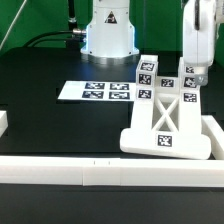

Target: Assemble chair

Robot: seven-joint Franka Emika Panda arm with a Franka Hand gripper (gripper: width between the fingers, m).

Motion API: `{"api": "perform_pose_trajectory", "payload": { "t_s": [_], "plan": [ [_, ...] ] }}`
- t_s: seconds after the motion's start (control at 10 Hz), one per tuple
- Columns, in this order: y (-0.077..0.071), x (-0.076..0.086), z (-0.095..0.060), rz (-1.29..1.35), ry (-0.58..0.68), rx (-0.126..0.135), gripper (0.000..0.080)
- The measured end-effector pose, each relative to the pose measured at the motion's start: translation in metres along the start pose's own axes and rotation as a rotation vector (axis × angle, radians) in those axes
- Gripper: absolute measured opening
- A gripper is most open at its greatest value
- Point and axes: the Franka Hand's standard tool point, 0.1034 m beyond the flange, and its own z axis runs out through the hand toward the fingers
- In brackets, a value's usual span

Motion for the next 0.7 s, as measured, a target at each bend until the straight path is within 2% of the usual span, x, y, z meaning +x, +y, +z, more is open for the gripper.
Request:
{"api": "perform_pose_trajectory", "payload": {
  "t_s": [0.3, 0.7],
  "plan": [
    [-0.004, -0.0089, -0.0068, -0.018, -0.011, 0.014, 0.0648],
    [-0.0028, -0.0086, -0.0039, -0.034, -0.008, 0.01, 0.0649]
  ]
}}
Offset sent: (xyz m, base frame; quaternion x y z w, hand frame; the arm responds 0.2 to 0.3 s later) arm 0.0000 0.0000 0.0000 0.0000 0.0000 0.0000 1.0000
